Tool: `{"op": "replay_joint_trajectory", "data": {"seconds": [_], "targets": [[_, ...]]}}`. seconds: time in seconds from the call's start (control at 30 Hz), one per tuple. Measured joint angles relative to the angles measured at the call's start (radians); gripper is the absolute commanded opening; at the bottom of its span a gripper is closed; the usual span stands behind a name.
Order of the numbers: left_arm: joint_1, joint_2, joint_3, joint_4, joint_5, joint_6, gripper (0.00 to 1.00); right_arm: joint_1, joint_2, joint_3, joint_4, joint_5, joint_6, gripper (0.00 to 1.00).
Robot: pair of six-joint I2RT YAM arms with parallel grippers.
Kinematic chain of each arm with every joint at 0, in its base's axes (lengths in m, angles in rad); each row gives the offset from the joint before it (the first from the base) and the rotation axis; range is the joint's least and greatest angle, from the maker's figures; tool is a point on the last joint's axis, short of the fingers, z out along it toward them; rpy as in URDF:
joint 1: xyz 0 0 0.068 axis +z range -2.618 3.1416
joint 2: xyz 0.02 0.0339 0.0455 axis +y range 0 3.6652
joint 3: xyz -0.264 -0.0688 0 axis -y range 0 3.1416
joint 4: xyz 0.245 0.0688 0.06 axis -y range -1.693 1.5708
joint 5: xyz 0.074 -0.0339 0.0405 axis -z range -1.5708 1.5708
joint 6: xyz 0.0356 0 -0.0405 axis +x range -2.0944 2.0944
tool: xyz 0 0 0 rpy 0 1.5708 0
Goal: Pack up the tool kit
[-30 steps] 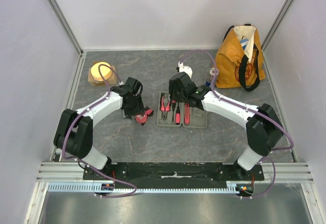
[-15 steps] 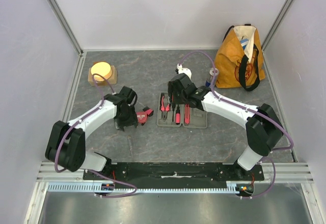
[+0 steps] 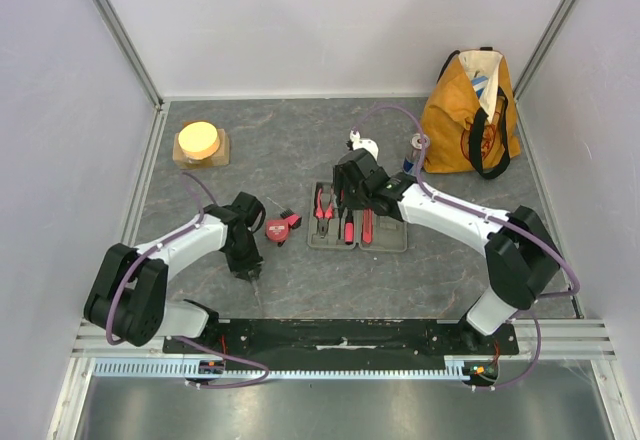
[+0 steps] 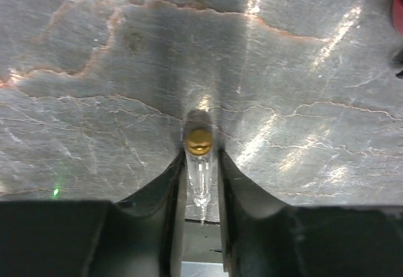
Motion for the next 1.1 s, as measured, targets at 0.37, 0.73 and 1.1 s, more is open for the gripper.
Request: {"op": "replay_joint_trajectory", "data": {"seconds": [0.37, 0.73, 1.1], "targets": [[-0.011, -0.001, 0.087, -0.035, 0.018, 0.008, 0.02, -0.002, -0.119, -0.066, -0.022, 0.050, 0.009, 0.66], [-0.111, 0.079, 0.548, 0.064, 0.203, 0.105, 0.02, -0.154, -0.344, -0.199, -0.078, 0.183, 0.067, 0.66], [-0.267, 0.673, 1.035, 0.164, 0.312, 0.123, 0.02, -0.240, -0.471, -0.253, -0.140, 0.241, 0.088, 0.67]]}}
